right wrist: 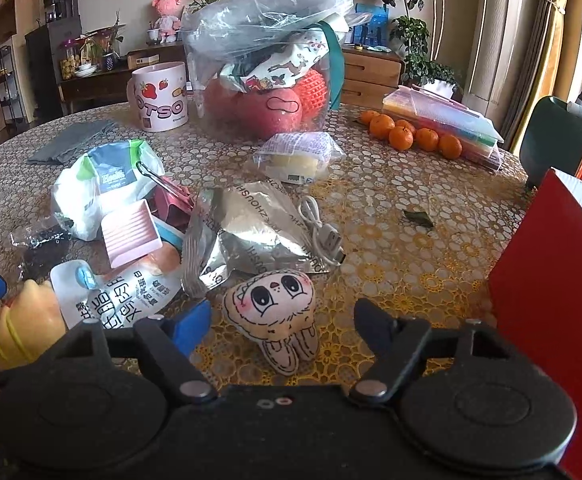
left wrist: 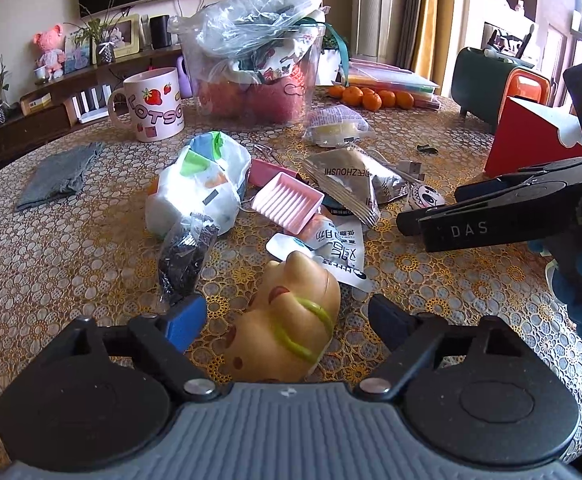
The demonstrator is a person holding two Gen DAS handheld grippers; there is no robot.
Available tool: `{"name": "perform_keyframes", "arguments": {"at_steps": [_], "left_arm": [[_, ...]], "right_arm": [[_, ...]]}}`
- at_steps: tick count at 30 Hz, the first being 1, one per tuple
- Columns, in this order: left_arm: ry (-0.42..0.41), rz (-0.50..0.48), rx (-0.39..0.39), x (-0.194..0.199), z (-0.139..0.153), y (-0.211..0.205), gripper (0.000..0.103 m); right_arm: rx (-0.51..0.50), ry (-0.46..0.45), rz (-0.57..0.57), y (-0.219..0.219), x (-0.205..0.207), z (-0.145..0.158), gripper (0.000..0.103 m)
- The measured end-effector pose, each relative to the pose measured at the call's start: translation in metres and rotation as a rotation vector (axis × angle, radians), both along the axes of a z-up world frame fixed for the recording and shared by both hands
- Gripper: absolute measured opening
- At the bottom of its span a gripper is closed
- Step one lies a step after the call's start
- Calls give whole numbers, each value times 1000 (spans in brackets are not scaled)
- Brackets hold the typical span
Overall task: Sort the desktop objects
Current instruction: 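Reach the left tool to the yellow toy while the right tool reaches the cartoon plush, then close the left gripper on the yellow toy while the right gripper grasps the cartoon plush, then carry the yellow toy and cartoon plush with both tools over the red shoebox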
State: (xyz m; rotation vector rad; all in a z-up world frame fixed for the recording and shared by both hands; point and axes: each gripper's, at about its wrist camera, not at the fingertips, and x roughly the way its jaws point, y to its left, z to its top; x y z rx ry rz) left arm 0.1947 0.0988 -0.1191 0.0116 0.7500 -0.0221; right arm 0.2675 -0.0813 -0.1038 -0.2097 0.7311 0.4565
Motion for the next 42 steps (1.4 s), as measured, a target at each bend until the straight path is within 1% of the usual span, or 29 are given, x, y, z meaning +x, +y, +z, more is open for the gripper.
{"name": "perform_keyframes", "arguments": {"at_steps": [1,2,3,5,8,10,12,20,28,31,37,42], "left_arm": [[1,2,1,0,0,0,86],[1,3,1,0,-1,0,81],[4,3,1,1,-1,0,74],[13,8,0,2,-2,1,66],[22,19,-16,3,-3,3,59],[23,22,-15,2,-3,3,58],[23,26,-11,2,-3,2,57],[23,45,-9,-3,3,1,53],[17,53,-20,-16,12,-3,52],[12,52,-16,-22,17,-7,51],[12,63,-32,-33,29,-12,51],[6,72,-50,-44,45,-18,51]], "right_arm": [[-2,1,1,1,1,0,73],[-3,1,1,1,1,-1,73],[-1,1,1,2,1,-1,71],[0,5,3,2,1,-2,67],[-1,16,2,3,1,-4,60],[0,24,0,2,1,-5,54],[5,28,3,2,1,-4,51],[25,29,-18,-4,-3,3,48],[39,30,-14,-18,-22,17,48],[42,30,-11,-26,-33,25,48],[66,44,-12,-46,-53,42,48],[98,47,2,-62,-71,61,48]]}}
